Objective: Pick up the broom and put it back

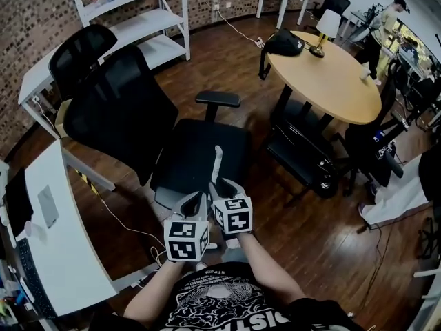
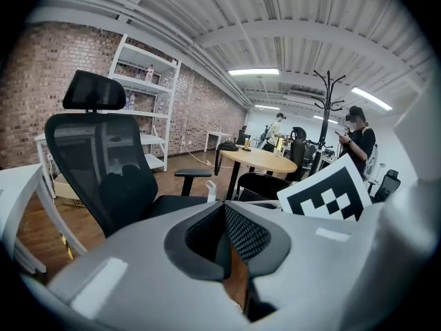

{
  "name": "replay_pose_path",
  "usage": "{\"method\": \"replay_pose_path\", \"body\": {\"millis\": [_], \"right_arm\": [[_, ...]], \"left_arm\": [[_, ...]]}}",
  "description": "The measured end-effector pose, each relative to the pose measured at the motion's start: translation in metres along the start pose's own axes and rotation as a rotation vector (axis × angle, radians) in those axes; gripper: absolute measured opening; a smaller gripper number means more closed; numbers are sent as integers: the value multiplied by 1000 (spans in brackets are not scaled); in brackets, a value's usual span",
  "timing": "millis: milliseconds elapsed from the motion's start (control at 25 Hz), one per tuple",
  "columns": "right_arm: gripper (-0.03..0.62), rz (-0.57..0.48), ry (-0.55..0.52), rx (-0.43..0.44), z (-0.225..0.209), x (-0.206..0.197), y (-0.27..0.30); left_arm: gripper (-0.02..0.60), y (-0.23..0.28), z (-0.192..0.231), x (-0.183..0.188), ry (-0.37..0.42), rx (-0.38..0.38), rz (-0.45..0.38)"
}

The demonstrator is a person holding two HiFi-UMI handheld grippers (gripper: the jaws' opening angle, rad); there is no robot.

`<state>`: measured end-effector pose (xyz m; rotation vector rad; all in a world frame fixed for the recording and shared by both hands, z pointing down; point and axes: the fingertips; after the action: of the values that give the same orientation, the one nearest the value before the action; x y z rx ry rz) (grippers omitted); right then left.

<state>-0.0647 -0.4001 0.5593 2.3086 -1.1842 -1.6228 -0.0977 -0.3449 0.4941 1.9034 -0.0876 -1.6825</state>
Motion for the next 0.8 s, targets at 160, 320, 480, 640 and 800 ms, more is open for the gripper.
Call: {"method": "replay_pose_path", "body": {"millis": [160, 320, 480, 640, 800], "right_arm": [[123, 55, 14, 12, -13, -3, 21], [133, 74, 25, 37, -26, -4, 42], [151, 79, 20, 43, -38, -5, 62], [167, 94, 39, 32, -50, -7, 77], [176, 96, 49, 20, -60, -4, 89]], "left_arm": [[6, 17, 5, 6, -17, 17, 12], [6, 28, 13, 11, -9, 38, 16], [6, 39, 21, 12, -9, 56, 28], [6, 48, 21, 14, -2, 56, 42], [6, 58, 20, 16, -3, 61, 50]]}}
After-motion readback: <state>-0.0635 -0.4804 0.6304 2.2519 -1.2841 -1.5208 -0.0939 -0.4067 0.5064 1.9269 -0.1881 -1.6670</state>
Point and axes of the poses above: the fingertips, and each gripper's own axes: y forward along the fingers, z to its left, x out of its top, and after that the axes turned 14 degrees about y, right-handed
